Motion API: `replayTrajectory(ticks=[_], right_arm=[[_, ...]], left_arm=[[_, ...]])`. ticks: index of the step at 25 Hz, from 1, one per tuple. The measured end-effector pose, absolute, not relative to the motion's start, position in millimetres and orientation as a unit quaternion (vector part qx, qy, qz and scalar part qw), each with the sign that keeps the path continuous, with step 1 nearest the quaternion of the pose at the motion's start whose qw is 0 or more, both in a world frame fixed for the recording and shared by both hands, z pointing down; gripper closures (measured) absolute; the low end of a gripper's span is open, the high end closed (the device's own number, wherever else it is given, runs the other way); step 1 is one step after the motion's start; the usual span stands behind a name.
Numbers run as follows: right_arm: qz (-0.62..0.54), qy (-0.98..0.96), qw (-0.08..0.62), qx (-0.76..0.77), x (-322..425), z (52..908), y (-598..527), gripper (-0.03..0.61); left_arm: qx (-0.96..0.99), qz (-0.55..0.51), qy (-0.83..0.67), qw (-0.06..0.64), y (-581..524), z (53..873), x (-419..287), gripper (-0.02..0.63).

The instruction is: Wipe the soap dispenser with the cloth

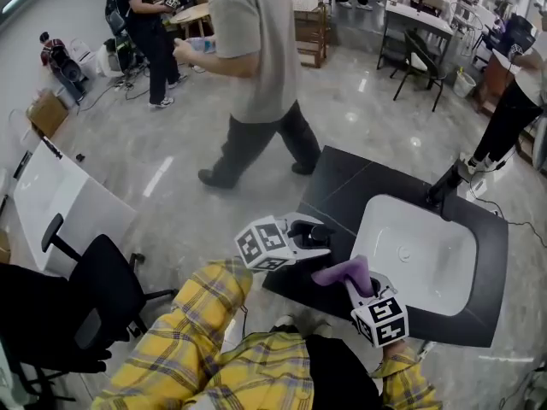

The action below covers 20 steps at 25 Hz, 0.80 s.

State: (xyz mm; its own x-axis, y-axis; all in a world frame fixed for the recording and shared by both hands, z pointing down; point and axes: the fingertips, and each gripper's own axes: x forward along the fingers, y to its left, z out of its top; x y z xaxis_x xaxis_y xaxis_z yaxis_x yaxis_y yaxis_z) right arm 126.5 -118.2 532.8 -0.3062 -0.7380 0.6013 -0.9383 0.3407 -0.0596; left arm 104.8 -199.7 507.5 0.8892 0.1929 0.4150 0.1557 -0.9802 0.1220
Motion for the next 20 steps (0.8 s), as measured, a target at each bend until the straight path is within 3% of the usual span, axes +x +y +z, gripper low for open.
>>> replayTrajectory(ticks=[8, 15, 20], right_arm=[[0.208, -0.779, 0.244, 0.540, 129, 534, -110, 0.541], [0.206, -0.778, 0.243, 0.541, 130, 532, -112, 0.541], [0.200, -0.785, 0.243, 0.534, 126, 530, -118, 0.541]], left_arm=[[0.974, 0.203, 0.085, 0.043, -200, 506, 103, 0.400], [0.980, 0.154, -0.104, 0.074, -208, 484, 88, 0.383], [0.956, 0.175, -0.224, 0.074, -208, 488, 93, 0.372]])
